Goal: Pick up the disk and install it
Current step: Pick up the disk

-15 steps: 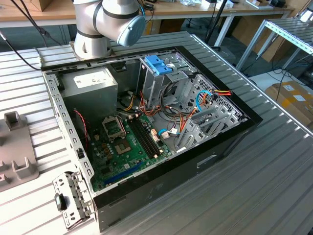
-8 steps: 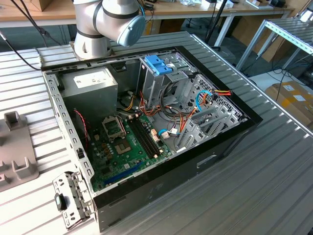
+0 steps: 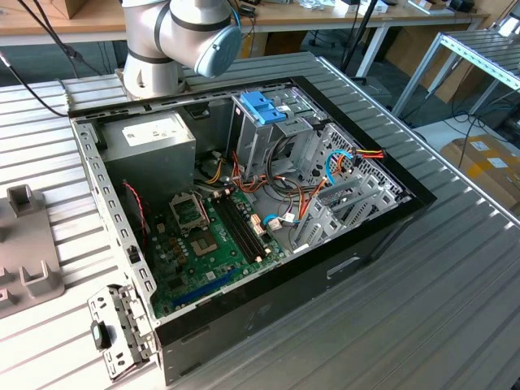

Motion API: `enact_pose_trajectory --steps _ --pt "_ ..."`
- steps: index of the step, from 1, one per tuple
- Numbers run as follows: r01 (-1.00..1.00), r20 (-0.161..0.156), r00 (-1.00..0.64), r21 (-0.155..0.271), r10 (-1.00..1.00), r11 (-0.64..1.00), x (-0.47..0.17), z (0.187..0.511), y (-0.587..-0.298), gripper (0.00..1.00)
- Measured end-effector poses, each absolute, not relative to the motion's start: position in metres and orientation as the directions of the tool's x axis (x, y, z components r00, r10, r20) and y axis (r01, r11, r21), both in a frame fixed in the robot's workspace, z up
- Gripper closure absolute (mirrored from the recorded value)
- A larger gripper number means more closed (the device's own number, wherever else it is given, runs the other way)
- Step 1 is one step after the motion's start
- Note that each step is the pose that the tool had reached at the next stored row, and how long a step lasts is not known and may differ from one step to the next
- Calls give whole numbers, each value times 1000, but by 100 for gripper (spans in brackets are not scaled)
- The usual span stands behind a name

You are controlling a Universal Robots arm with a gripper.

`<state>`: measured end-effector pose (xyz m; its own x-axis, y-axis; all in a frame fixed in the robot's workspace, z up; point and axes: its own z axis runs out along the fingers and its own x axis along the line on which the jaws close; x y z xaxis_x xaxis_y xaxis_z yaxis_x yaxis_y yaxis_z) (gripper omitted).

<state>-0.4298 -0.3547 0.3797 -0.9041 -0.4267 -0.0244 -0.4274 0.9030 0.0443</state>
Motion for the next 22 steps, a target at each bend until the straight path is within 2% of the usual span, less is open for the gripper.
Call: enact_pose_trajectory --steps 22 --pt "-489 -24 -872 44 -488 871 -430 380 -355 89"
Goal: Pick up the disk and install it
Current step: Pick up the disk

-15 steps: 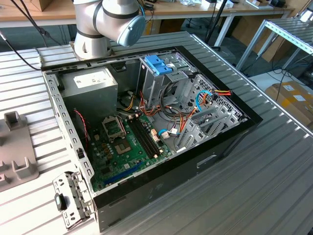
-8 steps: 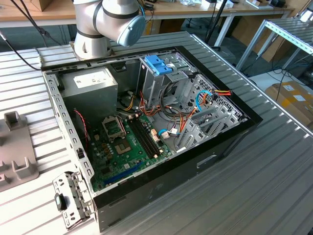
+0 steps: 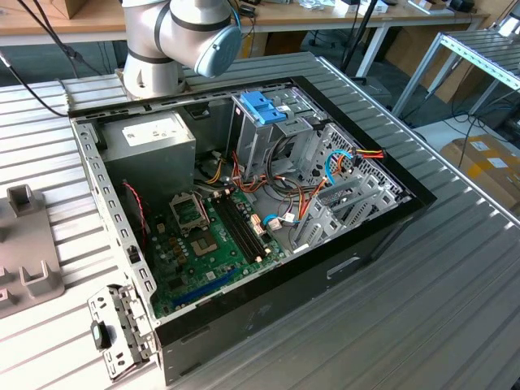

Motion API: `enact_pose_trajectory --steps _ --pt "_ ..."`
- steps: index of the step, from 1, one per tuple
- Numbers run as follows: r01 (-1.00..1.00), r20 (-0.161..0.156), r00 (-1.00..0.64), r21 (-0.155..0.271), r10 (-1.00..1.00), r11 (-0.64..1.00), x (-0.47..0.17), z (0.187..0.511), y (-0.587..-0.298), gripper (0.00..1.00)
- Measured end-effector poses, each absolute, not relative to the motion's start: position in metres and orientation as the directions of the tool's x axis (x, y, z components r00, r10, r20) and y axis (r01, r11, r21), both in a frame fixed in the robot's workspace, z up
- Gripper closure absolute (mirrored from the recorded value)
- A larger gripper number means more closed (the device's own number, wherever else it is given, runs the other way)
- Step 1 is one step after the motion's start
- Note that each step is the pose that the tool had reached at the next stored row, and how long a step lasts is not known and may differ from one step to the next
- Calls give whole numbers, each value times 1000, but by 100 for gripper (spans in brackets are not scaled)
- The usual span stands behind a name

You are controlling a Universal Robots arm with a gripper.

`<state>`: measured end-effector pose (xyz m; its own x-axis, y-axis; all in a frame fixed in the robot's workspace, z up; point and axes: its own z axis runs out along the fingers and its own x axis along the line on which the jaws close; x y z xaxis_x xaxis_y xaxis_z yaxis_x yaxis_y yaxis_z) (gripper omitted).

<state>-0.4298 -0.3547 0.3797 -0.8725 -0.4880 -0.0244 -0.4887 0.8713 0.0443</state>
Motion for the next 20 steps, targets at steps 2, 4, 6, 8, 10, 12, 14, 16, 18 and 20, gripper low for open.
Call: enact_pose_trajectory --steps 2,4,6,8,10,12,14,16,18,20 --pt "-492 -24 -871 44 -491 870 -430 380 -355 89" --pt "-494 -25 -869 44 -494 868 -430 380 -355 89" --pt "-496 -24 -869 44 -495 867 -430 380 -355 89" --pt "-497 -24 -868 44 -496 867 -430 380 -355 89" --pt "-498 -24 -867 44 -498 866 -430 380 -355 89" --pt "-499 -24 -866 44 -499 865 -430 380 -355 89" --pt "-500 -24 -866 44 -500 865 -430 380 -355 89" --pt "-501 -24 -865 44 -501 864 -430 380 -355 89" --pt "-501 -24 -865 44 -501 864 -430 380 -355 89" --pt "-503 -25 -865 44 -502 863 -430 380 -355 89"
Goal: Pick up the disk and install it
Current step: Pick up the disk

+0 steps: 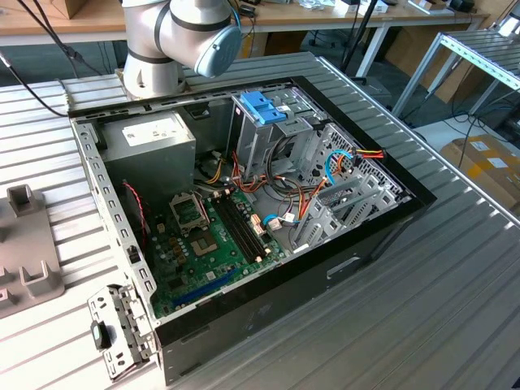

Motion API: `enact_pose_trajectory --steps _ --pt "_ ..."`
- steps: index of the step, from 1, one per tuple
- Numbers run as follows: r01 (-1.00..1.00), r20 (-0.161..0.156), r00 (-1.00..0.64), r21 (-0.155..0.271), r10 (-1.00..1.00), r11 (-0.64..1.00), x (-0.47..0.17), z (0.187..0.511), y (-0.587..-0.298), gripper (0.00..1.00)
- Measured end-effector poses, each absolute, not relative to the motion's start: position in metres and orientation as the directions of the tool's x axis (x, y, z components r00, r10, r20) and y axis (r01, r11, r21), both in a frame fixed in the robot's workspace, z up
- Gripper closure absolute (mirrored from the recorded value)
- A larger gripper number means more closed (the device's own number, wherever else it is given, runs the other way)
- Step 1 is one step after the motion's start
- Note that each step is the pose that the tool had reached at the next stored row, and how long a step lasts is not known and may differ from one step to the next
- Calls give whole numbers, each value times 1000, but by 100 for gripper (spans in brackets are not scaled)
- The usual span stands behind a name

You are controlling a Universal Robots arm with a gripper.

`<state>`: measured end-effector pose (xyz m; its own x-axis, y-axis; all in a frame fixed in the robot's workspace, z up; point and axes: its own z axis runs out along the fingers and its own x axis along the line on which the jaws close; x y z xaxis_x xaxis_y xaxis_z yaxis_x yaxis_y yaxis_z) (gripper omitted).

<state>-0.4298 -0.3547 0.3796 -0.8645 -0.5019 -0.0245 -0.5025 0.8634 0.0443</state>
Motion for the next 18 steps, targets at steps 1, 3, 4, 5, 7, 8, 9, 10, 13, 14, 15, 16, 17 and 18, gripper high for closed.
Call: enact_pose_trajectory --steps 1,3,4,5,7,8,9,10,13,14,15,16,17,18 --pt "-503 -24 -864 44 -503 863 -430 380 -355 89" --pt "-504 -25 -864 46 -503 863 -430 380 -355 89" --pt "-504 -25 -864 46 -504 862 -430 380 -355 89" --pt "-506 -25 -863 46 -505 861 -430 380 -355 89" --pt "-507 -25 -862 46 -507 860 -430 380 -355 89" --pt "-508 -25 -861 46 -508 860 -430 380 -355 89" --pt "-509 -25 -861 46 -508 860 -430 380 -355 89" --pt "-509 -25 -861 46 -508 860 -430 380 -355 89" --pt "-509 -25 -861 46 -509 859 -430 380 -355 89" --pt "-509 -25 -861 46 -509 859 -430 380 -355 89" --pt "-509 -25 -861 46 -509 859 -430 380 -355 89" --pt "-510 -25 -860 46 -510 859 -430 380 -355 89" --pt "-510 -25 -860 46 -510 859 -430 380 -355 89" --pt "-510 -25 -860 46 -510 859 -430 380 -355 89"
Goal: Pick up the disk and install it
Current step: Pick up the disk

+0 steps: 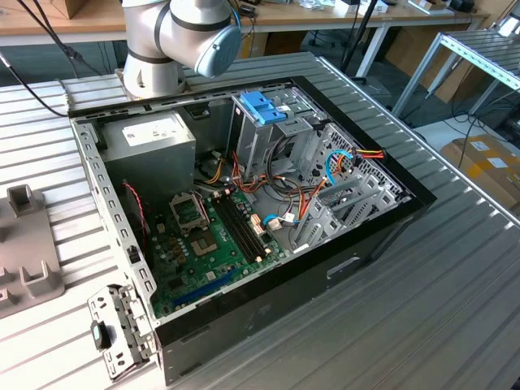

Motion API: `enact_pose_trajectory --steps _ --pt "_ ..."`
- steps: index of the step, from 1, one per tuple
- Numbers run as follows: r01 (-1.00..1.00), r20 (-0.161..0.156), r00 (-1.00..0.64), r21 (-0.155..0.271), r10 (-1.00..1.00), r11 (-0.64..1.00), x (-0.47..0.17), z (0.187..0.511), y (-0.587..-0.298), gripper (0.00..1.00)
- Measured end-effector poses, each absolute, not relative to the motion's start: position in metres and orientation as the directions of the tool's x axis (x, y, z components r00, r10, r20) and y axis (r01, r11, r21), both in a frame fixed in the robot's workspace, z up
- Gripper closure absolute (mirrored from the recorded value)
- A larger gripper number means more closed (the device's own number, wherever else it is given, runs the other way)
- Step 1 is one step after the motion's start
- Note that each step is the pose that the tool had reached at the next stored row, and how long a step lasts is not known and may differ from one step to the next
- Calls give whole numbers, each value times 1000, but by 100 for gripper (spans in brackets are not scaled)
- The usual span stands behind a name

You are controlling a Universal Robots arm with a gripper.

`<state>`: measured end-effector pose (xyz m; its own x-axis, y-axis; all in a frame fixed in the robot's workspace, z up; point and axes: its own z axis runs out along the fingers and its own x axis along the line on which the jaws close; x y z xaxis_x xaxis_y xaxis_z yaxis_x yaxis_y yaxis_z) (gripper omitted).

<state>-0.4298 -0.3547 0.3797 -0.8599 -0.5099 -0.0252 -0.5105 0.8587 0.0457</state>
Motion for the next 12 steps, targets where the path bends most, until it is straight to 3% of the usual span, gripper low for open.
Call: enact_pose_trajectory --steps 12 --pt "-511 -25 -860 46 -510 859 -430 380 -355 89"
